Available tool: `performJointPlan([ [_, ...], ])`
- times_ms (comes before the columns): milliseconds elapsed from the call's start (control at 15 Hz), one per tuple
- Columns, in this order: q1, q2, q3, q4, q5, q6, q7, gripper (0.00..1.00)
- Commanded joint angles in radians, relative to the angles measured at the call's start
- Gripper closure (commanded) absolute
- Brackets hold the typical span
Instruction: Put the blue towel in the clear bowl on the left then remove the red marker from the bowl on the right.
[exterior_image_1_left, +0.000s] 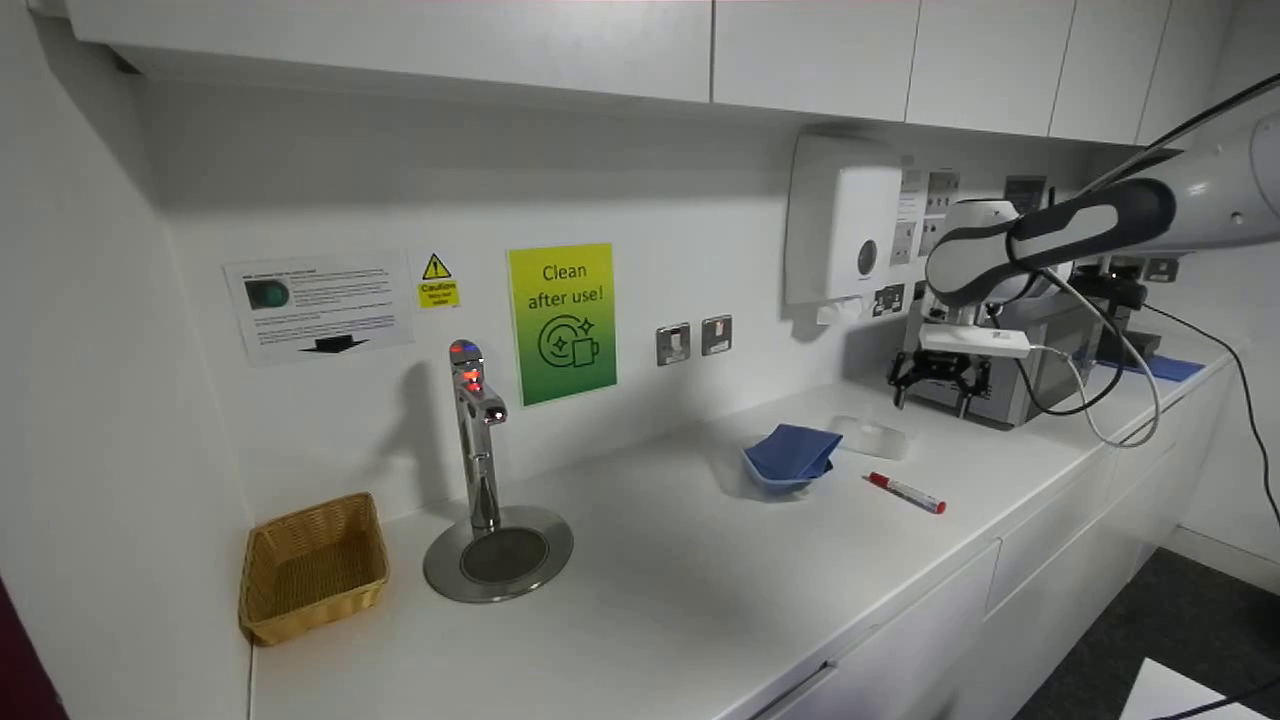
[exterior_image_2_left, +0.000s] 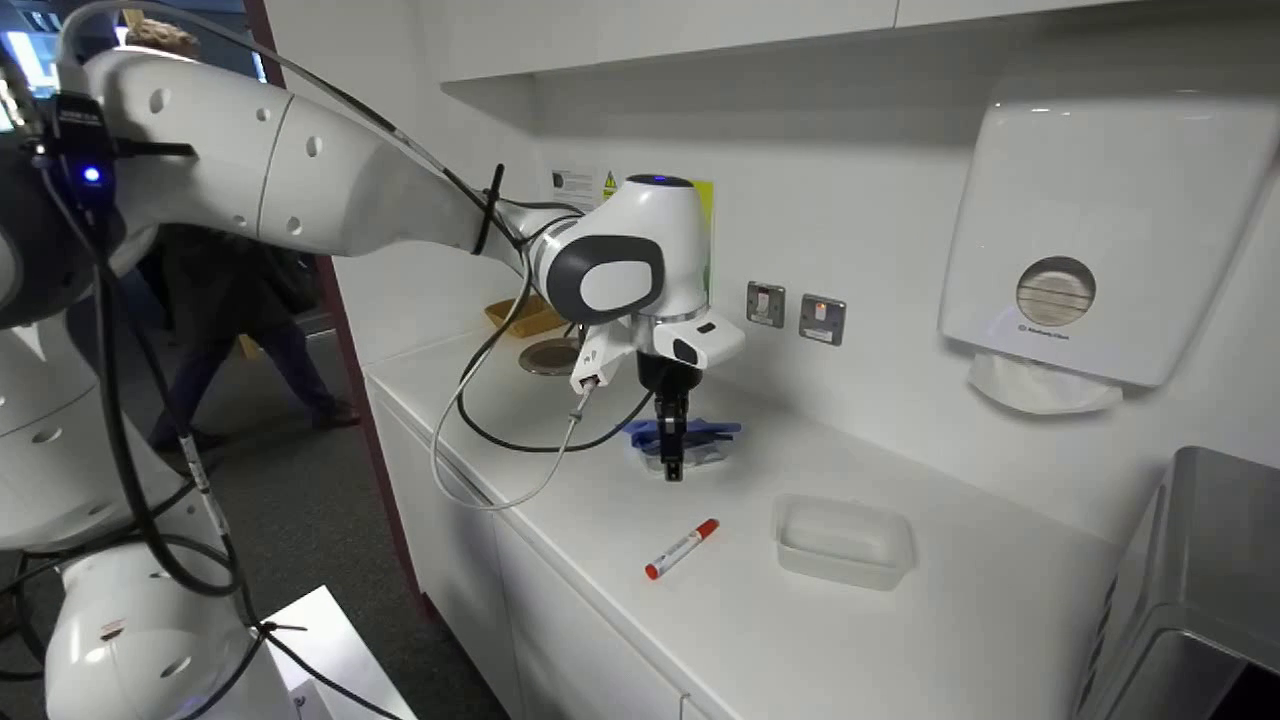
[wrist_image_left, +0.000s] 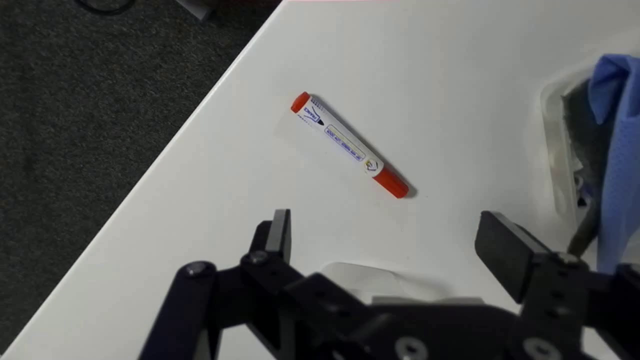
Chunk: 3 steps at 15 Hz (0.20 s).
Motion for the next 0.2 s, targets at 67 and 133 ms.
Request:
performJointPlan([
  [67,-0.021,-0.042,0.015,-0.026,0.003,0.021,0.055,0.00],
  [133,-0.024,-0.054,0.015,-0.035,0.003,0.025,0.066,0.00],
])
